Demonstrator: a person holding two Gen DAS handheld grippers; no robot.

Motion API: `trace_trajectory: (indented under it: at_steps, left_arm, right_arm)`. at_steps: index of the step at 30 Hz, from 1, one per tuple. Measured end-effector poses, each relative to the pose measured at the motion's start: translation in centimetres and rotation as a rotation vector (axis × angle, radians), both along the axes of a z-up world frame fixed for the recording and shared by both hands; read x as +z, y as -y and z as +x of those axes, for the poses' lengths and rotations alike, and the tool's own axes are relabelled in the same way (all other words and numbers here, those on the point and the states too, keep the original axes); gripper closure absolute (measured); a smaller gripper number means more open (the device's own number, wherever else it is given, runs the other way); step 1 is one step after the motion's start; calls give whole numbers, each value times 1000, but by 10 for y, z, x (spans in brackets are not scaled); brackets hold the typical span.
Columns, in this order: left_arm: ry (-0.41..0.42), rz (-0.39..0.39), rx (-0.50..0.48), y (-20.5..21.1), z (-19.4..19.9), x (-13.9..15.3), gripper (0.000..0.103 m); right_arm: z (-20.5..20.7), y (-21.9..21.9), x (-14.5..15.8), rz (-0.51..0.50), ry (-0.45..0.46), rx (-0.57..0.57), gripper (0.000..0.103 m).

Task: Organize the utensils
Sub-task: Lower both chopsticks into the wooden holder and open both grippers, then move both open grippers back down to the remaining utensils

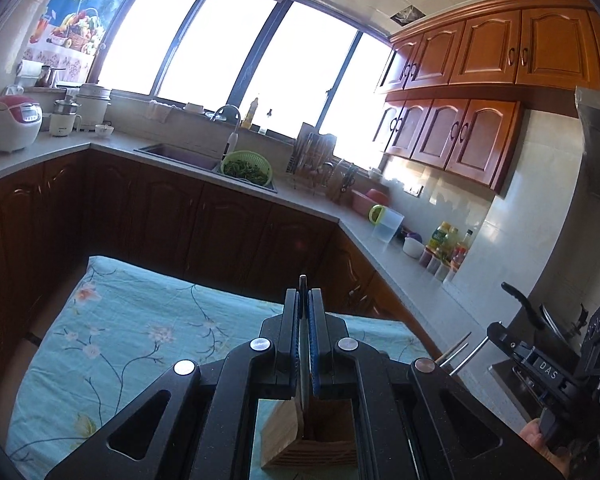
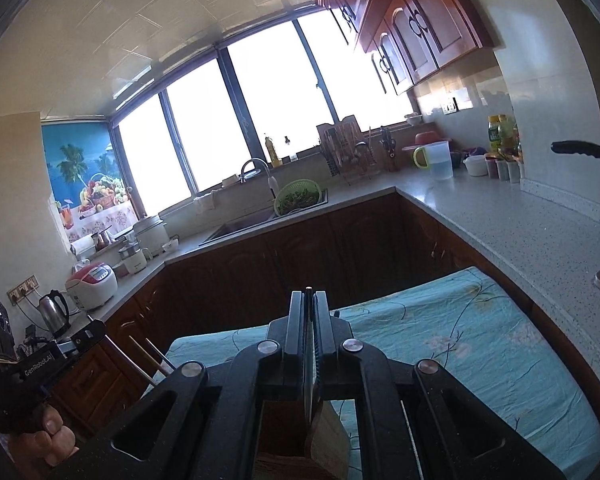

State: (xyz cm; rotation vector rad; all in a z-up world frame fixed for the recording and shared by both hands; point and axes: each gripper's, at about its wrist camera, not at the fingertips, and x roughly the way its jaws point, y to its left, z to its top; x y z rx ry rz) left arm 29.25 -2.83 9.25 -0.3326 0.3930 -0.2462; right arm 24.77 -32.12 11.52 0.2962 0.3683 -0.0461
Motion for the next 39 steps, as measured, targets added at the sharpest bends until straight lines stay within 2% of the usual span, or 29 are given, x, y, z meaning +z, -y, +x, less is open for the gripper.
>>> trace_trajectory:
  at_steps: [6,10,16,20,22,23,24,25,26,27,28,30,32,34,39]
  left_arm:
    - [-74,17,-27,13,22,-25,99]
    - [-65,45,-30,12,25,-19,99]
    - [-74,36,-34,6,27,-16,99]
    - [-77,44,-34,7,24,-17,99]
    - [-84,36,-38,4,19,-18,98]
    - [-83,32,-32,2,17,-17,95]
    - [-80,26,-27,-1,14,-16,85]
    - [-71,19,-19,-2,10,-14,71]
    - [-58,12,-12,-4,5,-12,66]
    - [-46,8,-8,-6,0,-11,60]
    - [-39,8,-3,-7,-5,-11,56]
    - [-35,1,-1,-10,-16,-11,47]
    - [-30,-2,2,-14,-27,-11,43]
    - [-29,0,22,-18,-42,-14,27]
    - [-35,6,62,-28,-79,-21,20]
  right_arm:
    - [10,1,-30,15,-74,6,98]
    - [10,3,-31,15,-84,4,98]
    - [15,4,-28,7,-94,8,98]
    - [16,5,-28,15,-99,5,92]
    - [15,7,-27,25,-102,9,86]
    - [14,7,-26,30,-99,12,75]
    - [12,8,-24,35,-92,18,54]
    - [9,8,-22,41,-82,21,42]
    - [4,8,-20,46,-65,25,27]
    - [-1,7,-17,48,-44,27,22]
    - [-7,6,-14,47,-26,29,22]
    - [-16,6,-8,51,-8,35,9]
    - [-26,7,-4,65,11,31,4]
    - [-37,8,-1,73,25,24,3]
    - [-65,8,-2,68,29,6,2]
